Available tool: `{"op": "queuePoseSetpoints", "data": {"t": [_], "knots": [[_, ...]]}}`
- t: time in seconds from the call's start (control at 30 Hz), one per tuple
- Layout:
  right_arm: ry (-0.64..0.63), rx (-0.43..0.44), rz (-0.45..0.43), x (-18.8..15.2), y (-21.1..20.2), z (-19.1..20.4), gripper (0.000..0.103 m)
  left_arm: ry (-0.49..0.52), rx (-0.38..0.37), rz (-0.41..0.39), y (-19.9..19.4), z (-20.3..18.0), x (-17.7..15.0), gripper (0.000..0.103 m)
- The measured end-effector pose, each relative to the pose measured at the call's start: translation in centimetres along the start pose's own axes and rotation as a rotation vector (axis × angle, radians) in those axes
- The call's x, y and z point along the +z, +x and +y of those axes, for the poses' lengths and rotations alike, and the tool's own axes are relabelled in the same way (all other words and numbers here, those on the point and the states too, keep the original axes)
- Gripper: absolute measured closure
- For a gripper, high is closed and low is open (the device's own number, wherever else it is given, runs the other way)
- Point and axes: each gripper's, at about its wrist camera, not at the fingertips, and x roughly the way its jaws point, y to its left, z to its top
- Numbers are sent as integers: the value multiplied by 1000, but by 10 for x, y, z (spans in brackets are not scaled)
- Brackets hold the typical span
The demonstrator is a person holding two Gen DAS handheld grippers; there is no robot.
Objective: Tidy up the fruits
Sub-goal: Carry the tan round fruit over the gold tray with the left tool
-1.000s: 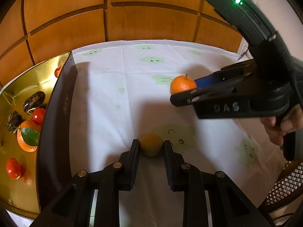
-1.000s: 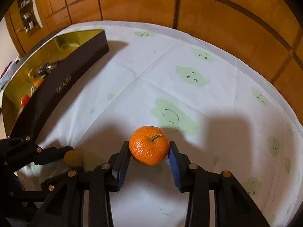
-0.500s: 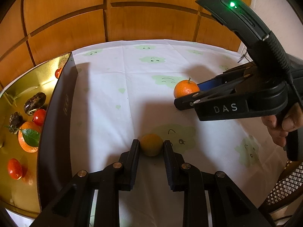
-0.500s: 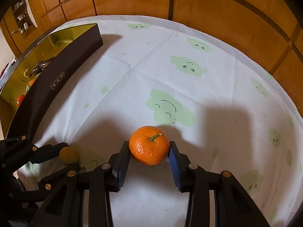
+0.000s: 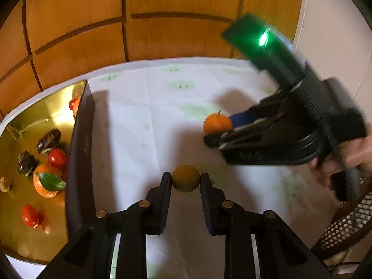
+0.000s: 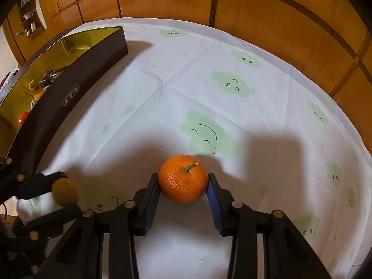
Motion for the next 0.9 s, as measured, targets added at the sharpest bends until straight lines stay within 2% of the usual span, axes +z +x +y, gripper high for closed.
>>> {"op": "queuePoseSetpoints", "data": {"t": [0.23, 0.4, 0.53, 0.67, 0.8, 0.9], "knots": [[7, 7, 6, 0, 0, -1, 63, -48, -50, -8, -19, 7, 7, 78], [-1, 1, 6, 0, 0, 0, 63, -120, -61, -60, -50, 29, 15, 78], [-2, 0, 5, -1, 0, 0, 63, -225, -23, -111, -74, 68, 25, 78], [-1, 0, 5, -2, 1, 0, 63, -410, 49, -129, -89, 128, 24, 78], [-1, -1, 5, -3, 1, 1, 63, -568, 125, -89, -87, 179, 11, 78], [-2, -1, 5, -4, 1, 1, 63, -630, 166, -48, -79, 201, 0, 78]]}}
